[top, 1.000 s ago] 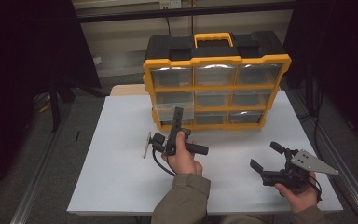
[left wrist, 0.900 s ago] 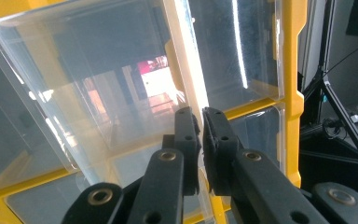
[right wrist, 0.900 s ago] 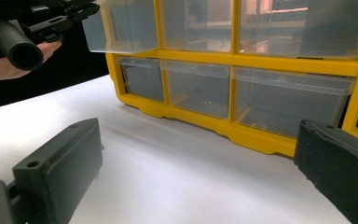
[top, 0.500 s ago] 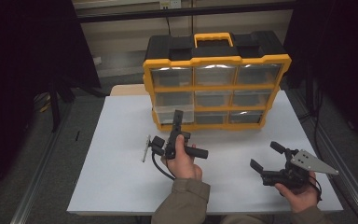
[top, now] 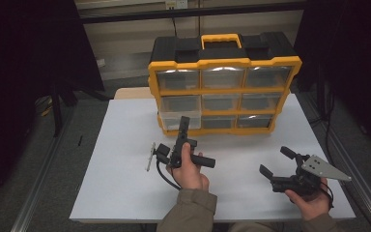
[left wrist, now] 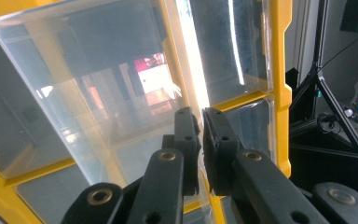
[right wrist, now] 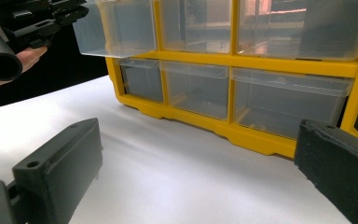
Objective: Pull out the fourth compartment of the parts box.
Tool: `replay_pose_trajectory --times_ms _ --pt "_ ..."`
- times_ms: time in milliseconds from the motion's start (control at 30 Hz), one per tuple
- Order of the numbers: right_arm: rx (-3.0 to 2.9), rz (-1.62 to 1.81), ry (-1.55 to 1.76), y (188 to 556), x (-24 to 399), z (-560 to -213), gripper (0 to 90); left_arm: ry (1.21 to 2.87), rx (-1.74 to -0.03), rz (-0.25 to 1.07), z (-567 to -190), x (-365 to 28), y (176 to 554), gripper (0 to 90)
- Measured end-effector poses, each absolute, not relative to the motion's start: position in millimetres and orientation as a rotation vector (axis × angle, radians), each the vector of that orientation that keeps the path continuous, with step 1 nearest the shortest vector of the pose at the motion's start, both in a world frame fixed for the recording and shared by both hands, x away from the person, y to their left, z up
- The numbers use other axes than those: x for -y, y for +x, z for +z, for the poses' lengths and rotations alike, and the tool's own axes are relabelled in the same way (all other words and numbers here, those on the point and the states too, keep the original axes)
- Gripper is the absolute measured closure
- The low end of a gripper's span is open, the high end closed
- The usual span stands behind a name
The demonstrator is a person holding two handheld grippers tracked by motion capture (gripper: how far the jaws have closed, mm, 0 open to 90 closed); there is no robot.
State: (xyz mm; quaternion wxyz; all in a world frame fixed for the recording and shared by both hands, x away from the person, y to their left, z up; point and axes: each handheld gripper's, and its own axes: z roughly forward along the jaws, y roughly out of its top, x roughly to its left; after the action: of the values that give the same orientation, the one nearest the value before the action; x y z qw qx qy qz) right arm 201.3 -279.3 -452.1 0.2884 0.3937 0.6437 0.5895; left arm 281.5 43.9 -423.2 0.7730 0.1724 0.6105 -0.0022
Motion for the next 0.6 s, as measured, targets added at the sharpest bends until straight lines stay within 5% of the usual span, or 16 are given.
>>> replay_pose_trajectory --times_ms 600 --pt "-1.722 1.571 1.051 201.3 278.7 -452.0 0.9 0.416 -1.326 0.009 -426.3 -47.2 277.1 84.5"
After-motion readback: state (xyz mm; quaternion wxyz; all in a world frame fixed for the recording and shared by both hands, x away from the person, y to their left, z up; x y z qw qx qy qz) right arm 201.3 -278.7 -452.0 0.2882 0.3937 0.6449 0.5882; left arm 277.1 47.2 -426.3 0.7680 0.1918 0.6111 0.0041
